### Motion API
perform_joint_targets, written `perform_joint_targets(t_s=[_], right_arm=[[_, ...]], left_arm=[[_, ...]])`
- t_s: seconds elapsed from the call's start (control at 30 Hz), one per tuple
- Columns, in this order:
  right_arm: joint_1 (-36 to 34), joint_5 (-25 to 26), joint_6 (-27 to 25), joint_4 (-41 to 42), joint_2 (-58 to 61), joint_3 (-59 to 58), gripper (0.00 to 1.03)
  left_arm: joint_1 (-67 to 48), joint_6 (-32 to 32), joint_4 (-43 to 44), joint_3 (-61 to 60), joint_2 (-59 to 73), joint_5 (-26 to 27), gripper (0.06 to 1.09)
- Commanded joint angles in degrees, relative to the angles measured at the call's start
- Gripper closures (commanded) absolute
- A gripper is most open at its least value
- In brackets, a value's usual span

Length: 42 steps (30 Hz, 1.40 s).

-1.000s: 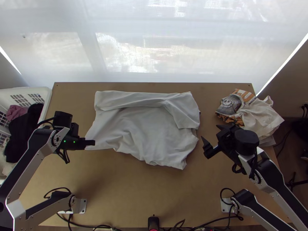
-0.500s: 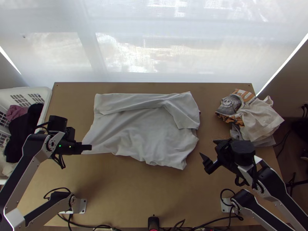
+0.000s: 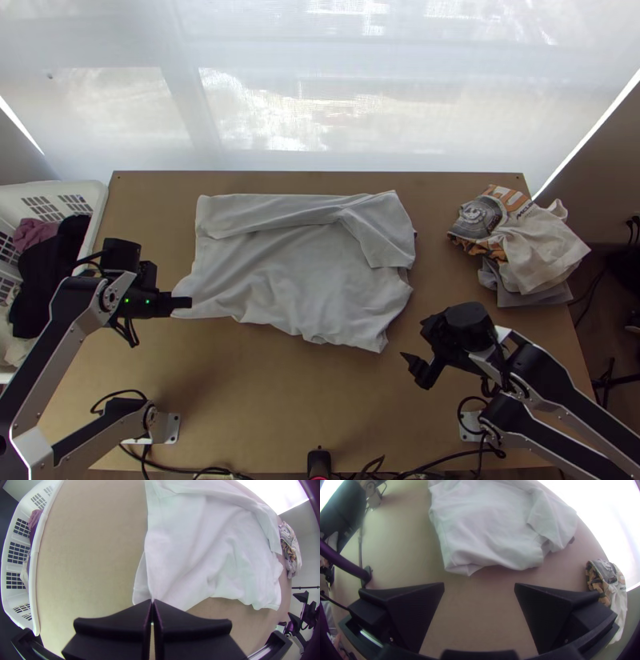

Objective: Fold the t-shirt

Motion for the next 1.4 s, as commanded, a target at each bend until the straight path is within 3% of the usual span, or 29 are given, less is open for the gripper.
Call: perform_joint_targets(t_s=[0.0,0.33,0.53,0.67,0.77,1.1,1.37], right_arm=[[7.11,-0.69,-2.48,-0.54,5.45,-0.22,0.05],[10.19,-1.13,-3.62,6.14,14.76,0.31,0.07],[10.19,-1.57,-3.71,11.15,19.25,0.57,0.19],[10.1,-1.83,-3.1,13.79,21.18,0.04,0.19],[10.1,-2.36,-3.1,15.28,22.85,-0.31,0.35],[9.4,-2.53,-3.36,17.13,25.22,-2.07,0.48],[5.53,-2.62,-3.27,15.98,21.35,-1.72,0.4]], left_arm=[[0.31,-0.59,1.19,-0.2,0.41,-0.03,1.05],[1.89,-0.76,1.8,-0.2,0.33,-0.12,1.05],[2.51,-0.85,2.33,-0.03,0.33,-0.47,1.05],[3.04,-0.59,3.21,-0.03,0.59,-0.56,1.05],[3.04,-0.5,3.65,0.32,1.29,-0.56,1.05],[3.48,0.11,4.88,1.99,3.05,-0.56,1.05],[3.48,0.2,4.97,2.08,3.31,-0.56,1.05]])
